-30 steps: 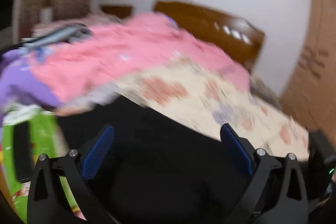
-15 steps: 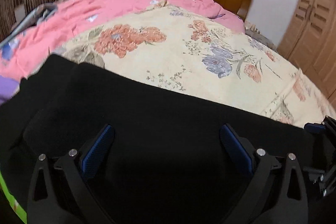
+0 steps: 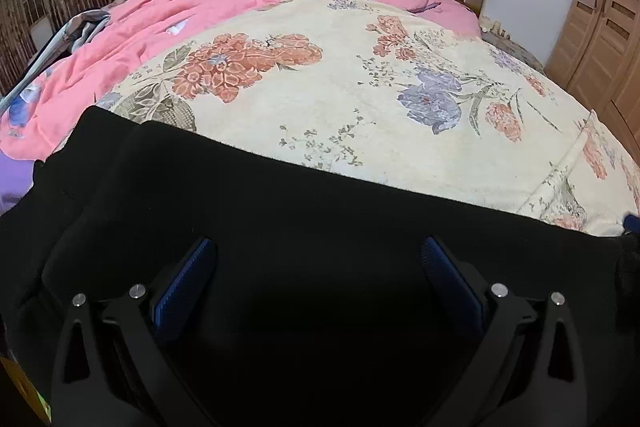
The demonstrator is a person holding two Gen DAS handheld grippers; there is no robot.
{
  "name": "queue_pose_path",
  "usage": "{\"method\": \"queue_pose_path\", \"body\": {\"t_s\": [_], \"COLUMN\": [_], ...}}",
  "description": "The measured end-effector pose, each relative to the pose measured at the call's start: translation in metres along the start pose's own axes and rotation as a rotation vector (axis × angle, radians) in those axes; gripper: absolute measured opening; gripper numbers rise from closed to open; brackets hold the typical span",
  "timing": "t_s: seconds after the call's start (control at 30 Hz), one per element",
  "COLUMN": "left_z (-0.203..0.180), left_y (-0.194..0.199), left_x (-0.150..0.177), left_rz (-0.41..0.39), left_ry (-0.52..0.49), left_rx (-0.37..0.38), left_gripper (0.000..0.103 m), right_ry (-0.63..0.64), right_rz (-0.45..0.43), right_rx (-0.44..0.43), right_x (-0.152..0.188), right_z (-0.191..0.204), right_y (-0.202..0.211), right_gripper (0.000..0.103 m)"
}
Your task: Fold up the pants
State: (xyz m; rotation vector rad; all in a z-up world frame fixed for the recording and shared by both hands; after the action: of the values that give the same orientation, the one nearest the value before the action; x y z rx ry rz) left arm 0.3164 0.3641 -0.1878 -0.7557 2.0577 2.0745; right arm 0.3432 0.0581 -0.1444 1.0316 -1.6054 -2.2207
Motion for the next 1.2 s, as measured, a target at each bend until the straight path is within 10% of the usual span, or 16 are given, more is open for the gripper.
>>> {"method": "queue_pose_path", "body": {"t_s": [0.2,0.37,0.57,0.7,0.87,1.0,1.1,1.2], "left_z": [0.001,0.001,-0.007,-0.109,-0.286,-0.366,-0.377,-0.357], "left_y": [0.000,0.001,0.046,0.133,0.126,0.104,0.057,0.051], "left_x": [0.000,0.000,0.005,0.022,0.088,0.122,0.131,0.109], "left_rz": [-0.001,-0.001,-0.107,-0.289,-0.105,-0.100,-0.015,0.033], "left_ry": [0.000,-0.005,0.030,-0.168,-0.553,-0.770,-0.801,-0.637], "left_rx": [0.000,-0.007,-0.019,0.191,0.419,0.333,0.242,0.387], "left_gripper": [0.102,0.102,0.092,0.101,0.101,0.101,0.102,0.101], "right_ry": [0.262,-0.053,-0.114,-0.246,-0.477,-0.510,-0.521,-0.504], "right_rz": [0.070,0.051,-0.063,-0.066,-0.113,-0.096,-0.088,-0.197], "right_rx": [0.078,0.086,0.113,0.230,0.232,0.239,0.161,0.079], "right_x": [0.056,0.061,0.101,0.154,0.201,0.238,0.268,0.272], "right_z": [0.043,-0.035,-0.045,-0.090,-0.141,-0.157,-0.173,-0.172], "right_y": [0.009,0.026,0.105,0.130,0.156,0.168,0.154,0.164], "right_gripper": [0.091,0.097,0.097,0.098,0.098,0.098,0.098,0.098]}}
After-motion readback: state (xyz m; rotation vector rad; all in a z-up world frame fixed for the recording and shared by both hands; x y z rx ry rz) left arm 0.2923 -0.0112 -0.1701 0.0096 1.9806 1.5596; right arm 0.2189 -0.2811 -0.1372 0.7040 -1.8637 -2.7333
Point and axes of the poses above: each gripper's, at about its wrist camera, not at the fingertips, and y roughly against the way its jaws point, z to its left, x to its underside, the point moved 10 cm from there along -y, roughly the way its jaws point, and after that the axes turned 11 degrees about z, right-handed, at the moved point
